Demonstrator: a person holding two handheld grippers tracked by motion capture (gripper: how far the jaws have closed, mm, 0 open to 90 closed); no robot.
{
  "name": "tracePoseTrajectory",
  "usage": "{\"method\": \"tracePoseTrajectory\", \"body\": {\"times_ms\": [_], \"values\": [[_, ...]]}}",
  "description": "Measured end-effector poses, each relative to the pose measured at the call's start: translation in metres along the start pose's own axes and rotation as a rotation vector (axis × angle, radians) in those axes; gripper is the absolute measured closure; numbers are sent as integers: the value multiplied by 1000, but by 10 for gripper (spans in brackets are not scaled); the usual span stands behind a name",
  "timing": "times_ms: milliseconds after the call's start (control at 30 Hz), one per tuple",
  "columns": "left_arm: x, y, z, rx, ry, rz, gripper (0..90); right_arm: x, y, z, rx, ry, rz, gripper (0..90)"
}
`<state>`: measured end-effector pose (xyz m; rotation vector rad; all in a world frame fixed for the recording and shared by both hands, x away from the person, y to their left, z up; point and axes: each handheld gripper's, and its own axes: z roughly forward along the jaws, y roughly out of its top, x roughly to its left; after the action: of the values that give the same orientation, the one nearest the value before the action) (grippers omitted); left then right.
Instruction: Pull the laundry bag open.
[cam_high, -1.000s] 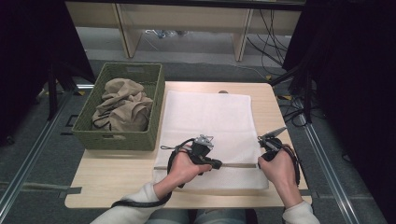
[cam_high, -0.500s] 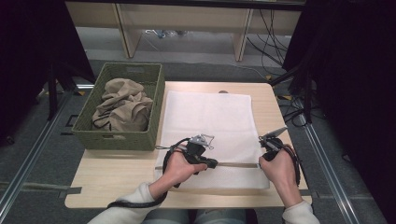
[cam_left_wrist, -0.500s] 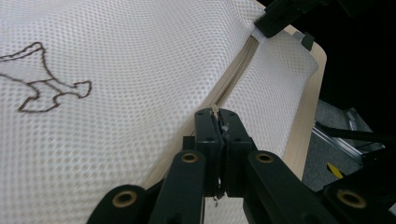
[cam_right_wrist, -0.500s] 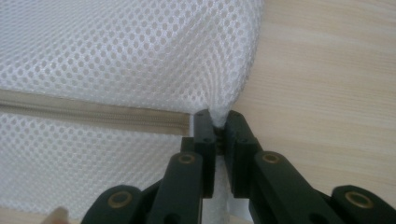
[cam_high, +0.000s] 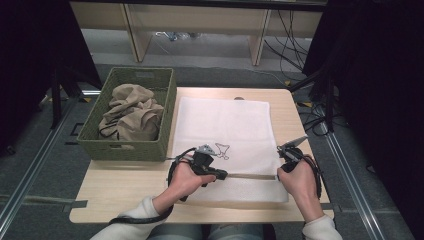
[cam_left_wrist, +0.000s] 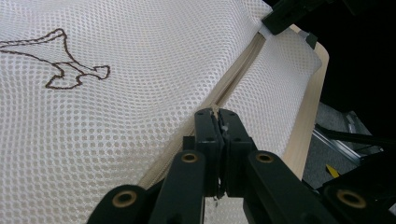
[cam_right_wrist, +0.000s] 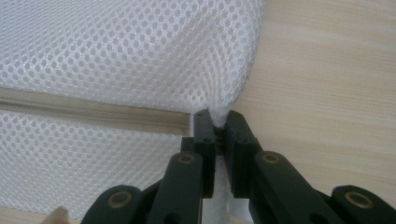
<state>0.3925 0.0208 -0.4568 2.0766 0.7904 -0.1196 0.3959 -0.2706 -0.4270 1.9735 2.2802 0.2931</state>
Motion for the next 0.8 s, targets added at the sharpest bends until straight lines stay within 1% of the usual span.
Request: {"method": "tracePoseTrajectory", "body": {"times_ms": [33,67,100,133,167,233,267,300,333,367,433,467,500,533,567,600,633,667,700,733,767,800], "values": [[0,0,0,0,-3,-6,869,-1,0,1,-7,3,-9,849],[0,0,-2,5,6,1,869,-1,0,1,-5,7,-5,849],[1,-1,-2,4,10,3,869,3,0,0,14,-10,41,849],[2,-2,-4,2,4,-4,869,-1,0,1,1,-18,2,849],[2,-2,-4,-1,4,-9,869,-3,0,2,8,-21,2,849],[4,-3,-6,-3,5,-5,869,-1,0,1,7,0,25,849],[4,-4,-7,-4,8,-14,869,-1,0,1,-2,-2,12,849],[4,-4,-8,-9,10,-13,869,1,0,0,8,-1,15,849],[5,-4,-8,-2,15,-7,869,0,0,1,1,-1,-6,849],[4,-4,-9,-5,6,-12,869,0,0,1,-4,1,2,849],[5,-5,-9,-3,3,-11,869,0,1,1,13,7,9,849],[4,-5,-9,6,20,-7,869,1,1,2,18,9,18,849],[4,-5,-9,2,15,-13,869,0,0,3,11,-16,-3,850],[5,-6,-11,5,8,-9,869,-1,0,3,8,-29,-13,850],[5,-6,-12,1,22,-13,869,-1,1,3,13,-14,24,849],[6,-6,-13,1,10,-9,869,-1,1,2,13,-3,22,849],[6,-7,-14,0,17,-16,869,-2,0,2,8,-1,12,849],[6,-7,-15,0,22,-14,869,-1,0,1,7,-6,-1,849],[7,-7,-16,1,21,-8,869,0,1,1,14,-13,5,849],[8,-8,-18,-4,14,-21,869,0,1,1,13,-22,9,849],[9,-9,-20,-6,19,-25,869,0,0,2,16,-24,37,850],[10,-10,-22,0,32,-18,869,-3,1,3,13,-13,17,849]]}}
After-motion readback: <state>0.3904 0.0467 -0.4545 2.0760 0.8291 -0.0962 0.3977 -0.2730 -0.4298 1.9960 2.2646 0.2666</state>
